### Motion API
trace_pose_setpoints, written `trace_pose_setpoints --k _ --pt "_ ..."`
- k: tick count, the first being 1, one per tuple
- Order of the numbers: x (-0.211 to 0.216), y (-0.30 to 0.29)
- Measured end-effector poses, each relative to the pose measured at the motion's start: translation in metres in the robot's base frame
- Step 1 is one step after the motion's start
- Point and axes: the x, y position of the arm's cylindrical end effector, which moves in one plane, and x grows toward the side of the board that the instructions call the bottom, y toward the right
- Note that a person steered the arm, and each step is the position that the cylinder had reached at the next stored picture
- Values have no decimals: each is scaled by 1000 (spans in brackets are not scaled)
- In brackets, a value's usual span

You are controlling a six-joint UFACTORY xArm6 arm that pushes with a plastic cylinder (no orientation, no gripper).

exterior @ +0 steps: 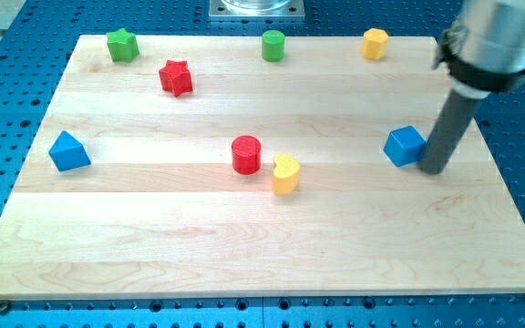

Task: Move the red star to the bottom right corner of the board

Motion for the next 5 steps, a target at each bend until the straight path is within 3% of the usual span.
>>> trace_pose_setpoints --k 1,2,3,4,5 --pt "57 -32" --pt "31 -61" --pt "4 -37" --pt "5 -37" --pt "-17 -102"
